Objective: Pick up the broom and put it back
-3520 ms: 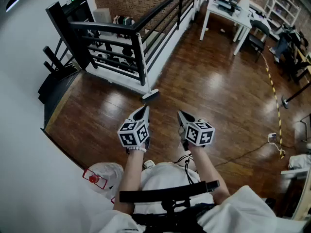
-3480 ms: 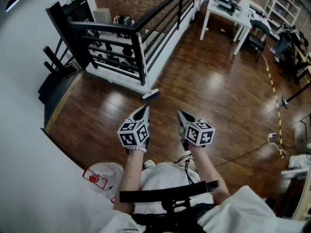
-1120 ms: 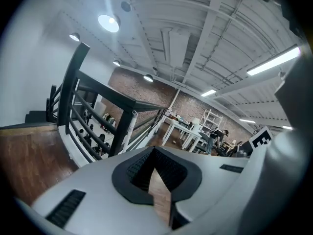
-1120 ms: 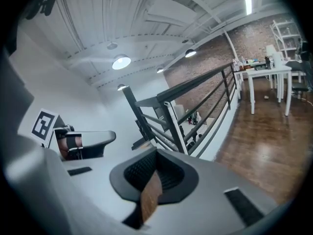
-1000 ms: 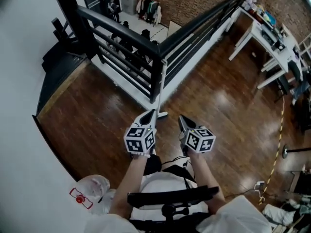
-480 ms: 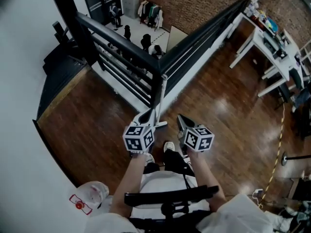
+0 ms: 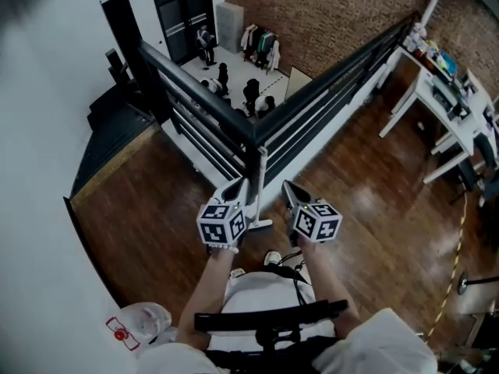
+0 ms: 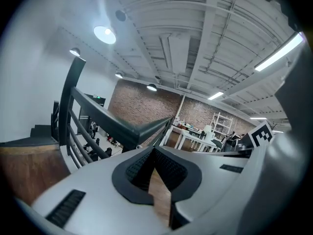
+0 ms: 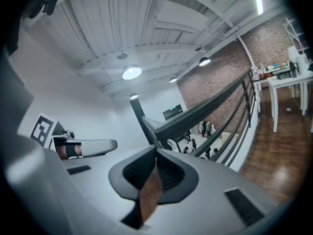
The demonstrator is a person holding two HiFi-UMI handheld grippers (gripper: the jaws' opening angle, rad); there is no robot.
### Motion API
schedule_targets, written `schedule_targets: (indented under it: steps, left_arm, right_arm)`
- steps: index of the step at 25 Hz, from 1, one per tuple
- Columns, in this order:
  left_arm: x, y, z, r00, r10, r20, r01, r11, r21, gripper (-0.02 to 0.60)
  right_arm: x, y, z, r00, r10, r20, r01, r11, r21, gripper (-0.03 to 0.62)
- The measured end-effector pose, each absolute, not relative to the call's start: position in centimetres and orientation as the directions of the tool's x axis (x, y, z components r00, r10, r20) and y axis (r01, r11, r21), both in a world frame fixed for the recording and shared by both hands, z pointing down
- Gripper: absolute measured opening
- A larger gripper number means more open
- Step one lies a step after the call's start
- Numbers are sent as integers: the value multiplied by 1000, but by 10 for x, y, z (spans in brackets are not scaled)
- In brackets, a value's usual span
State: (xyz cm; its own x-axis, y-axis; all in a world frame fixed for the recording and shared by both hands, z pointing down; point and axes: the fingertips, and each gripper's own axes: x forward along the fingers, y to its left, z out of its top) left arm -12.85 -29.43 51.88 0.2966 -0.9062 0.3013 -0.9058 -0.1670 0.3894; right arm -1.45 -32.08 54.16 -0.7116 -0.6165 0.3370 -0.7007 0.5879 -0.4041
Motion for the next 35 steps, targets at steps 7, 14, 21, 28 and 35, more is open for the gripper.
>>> schedule_targets:
  steps: [7, 14, 21, 28, 35]
  left_arm:
    - [-126, -308, 515, 265, -915, 303, -916, -141, 375, -6]
    - [-116, -323, 525, 256, -907, 334, -921, -124, 368, -6]
    - [-116, -339, 549, 238, -896, 376, -930, -99, 353, -6]
    - [-122, -361, 574, 224, -882, 414, -935, -75, 347, -6]
    - [-134, -373, 600, 209, -864, 457, -930, -30, 367, -6]
  right_arm:
    - [-17, -340, 538, -737, -594, 324, -676, 623, -395, 31]
    - [-18, -369, 561, -726, -575, 376, -687, 630, -363, 146]
    - [-38, -400, 602, -726, -536, 431, -680, 654, -332, 196]
    - [-66, -424, 639, -722, -483, 495, -667, 676, -313, 199]
    - [-93, -435, 665, -721, -436, 539, -645, 707, -291, 204]
